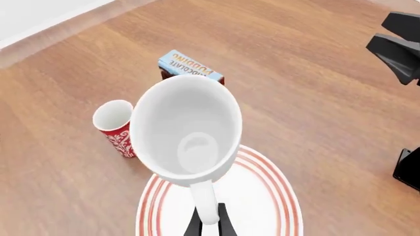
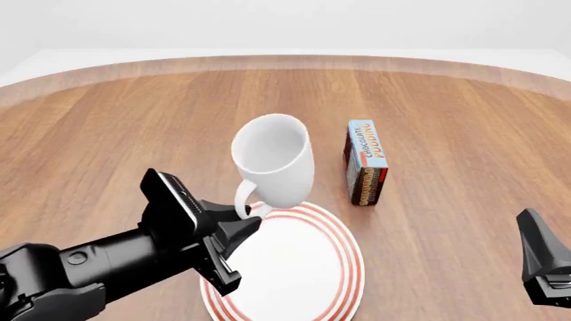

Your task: Pick up the white mug and put it on the plate, and put the chocolate pudding to the right of the plate.

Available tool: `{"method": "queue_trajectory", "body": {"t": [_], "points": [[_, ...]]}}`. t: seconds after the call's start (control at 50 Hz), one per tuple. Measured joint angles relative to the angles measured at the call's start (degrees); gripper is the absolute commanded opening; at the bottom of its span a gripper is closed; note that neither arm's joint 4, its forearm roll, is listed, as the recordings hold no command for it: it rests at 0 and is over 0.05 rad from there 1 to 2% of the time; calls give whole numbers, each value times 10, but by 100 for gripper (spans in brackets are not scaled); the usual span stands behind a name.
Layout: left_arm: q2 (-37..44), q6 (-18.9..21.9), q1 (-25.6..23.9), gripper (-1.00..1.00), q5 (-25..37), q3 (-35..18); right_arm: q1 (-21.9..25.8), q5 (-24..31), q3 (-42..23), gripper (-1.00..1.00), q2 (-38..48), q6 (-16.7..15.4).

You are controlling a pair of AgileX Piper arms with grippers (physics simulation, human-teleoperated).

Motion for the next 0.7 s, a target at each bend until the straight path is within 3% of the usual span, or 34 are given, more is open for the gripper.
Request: {"method": "queue_trajectory", "body": {"t": [0.7], "points": [[4,-43,1,-100,-7,62,0,0,0,100,0,0]]}}
